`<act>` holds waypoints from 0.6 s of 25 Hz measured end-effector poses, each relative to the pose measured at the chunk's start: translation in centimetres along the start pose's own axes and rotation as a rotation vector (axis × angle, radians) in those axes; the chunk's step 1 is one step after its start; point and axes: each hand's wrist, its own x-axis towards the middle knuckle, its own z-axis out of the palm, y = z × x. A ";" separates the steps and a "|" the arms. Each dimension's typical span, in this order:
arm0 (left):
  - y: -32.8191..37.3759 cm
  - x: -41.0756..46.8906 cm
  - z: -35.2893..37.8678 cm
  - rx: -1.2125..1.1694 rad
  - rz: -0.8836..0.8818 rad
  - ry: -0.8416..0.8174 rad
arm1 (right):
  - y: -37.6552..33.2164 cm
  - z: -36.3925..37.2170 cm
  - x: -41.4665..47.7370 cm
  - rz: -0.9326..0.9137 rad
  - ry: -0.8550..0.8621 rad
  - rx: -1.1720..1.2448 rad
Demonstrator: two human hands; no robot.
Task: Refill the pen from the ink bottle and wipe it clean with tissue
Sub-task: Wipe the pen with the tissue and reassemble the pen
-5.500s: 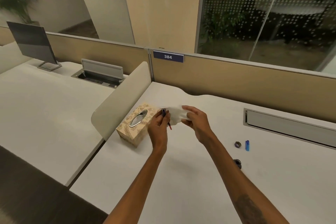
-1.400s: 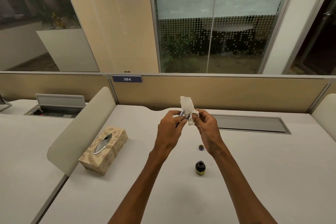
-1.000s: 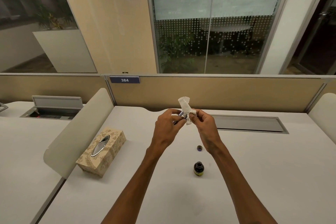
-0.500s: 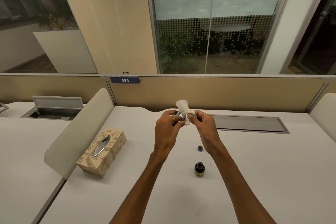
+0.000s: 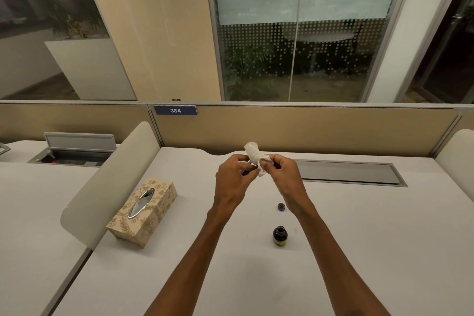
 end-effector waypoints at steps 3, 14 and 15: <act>-0.6 -0.2 0.2 0.056 -0.015 0.088 | -0.1 -0.5 0.2 0.040 0.050 0.096; -0.2 0.0 0.3 -0.464 -0.284 0.095 | 0.1 -2.4 0.2 0.205 -0.067 0.351; 0.0 0.0 0.3 -0.471 -0.280 0.096 | 0.1 -2.4 0.2 0.186 -0.072 0.309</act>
